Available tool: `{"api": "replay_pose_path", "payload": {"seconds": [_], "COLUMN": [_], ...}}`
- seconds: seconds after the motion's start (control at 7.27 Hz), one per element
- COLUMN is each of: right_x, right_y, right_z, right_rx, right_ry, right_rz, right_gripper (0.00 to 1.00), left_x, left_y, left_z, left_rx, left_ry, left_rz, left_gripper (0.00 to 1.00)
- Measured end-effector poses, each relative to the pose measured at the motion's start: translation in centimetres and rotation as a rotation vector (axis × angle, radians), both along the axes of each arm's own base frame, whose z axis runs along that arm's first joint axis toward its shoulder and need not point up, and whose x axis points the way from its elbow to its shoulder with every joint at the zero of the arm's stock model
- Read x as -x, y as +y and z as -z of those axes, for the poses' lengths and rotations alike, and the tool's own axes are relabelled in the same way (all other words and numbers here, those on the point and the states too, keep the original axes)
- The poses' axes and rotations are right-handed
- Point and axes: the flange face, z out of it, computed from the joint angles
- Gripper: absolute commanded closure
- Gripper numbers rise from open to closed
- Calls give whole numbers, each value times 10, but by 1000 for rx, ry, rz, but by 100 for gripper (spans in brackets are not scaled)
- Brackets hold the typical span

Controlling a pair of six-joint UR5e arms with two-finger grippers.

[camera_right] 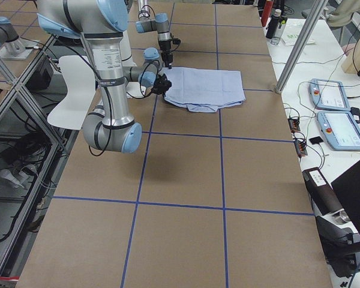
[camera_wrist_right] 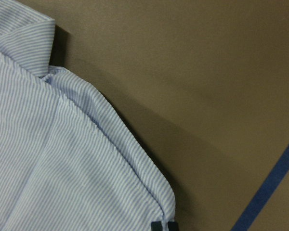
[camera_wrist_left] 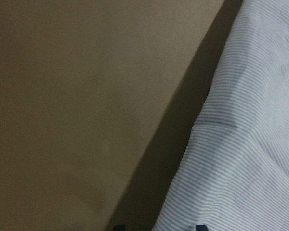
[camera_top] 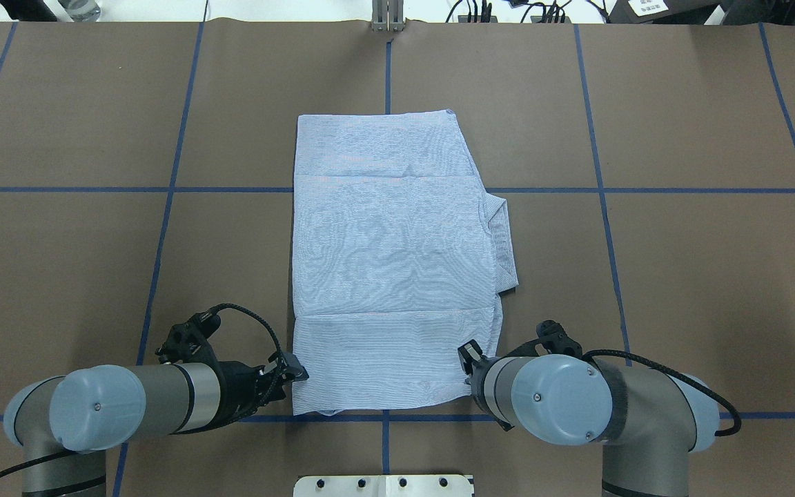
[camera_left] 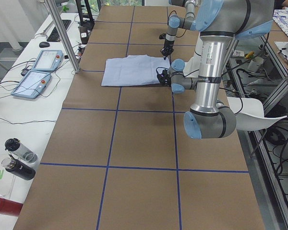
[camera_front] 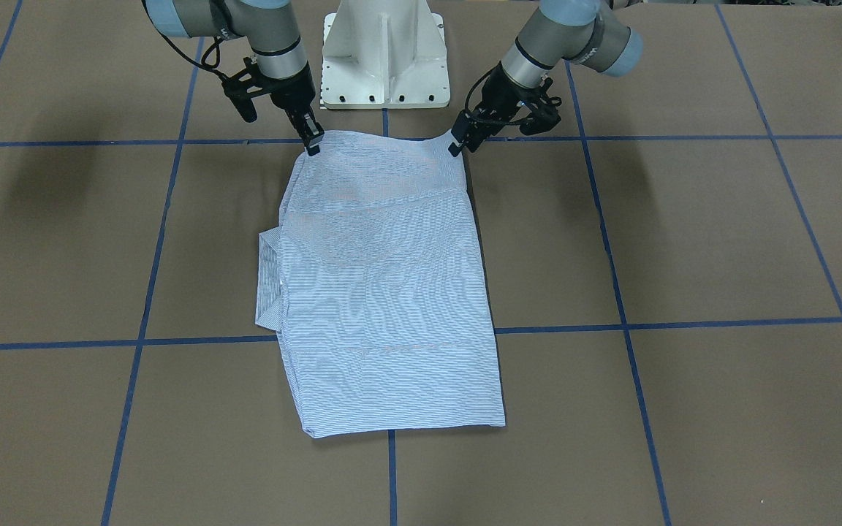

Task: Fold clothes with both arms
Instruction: 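Grasp the shirt's edge nearest the robot with both grippers, then lift the near edge with both grippers and fold it over toward the far end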

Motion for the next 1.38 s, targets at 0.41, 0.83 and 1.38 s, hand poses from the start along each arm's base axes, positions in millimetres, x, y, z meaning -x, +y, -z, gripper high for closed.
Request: {"api": "replay_pose_path", "payload": {"seconds": [0.41,0.83,1.38], "right_x": [0,-1,-14], "right_y": [0,1,0], "right_z": [0,2,12], "right_rx": [1,2,-1], "right_ry": [-1,-6,-32], "right_rz": [1,3,-1], "right_gripper": [100,100,100], "left_x": [-7,-11,-3], "left_y": [8,14,21], "left_z": [1,1,12], "left_rx": [2,6,6], "left_ry": [2,5,33], "left_rz": [-17,-28,-49], "left_gripper": [68,100,100]}}
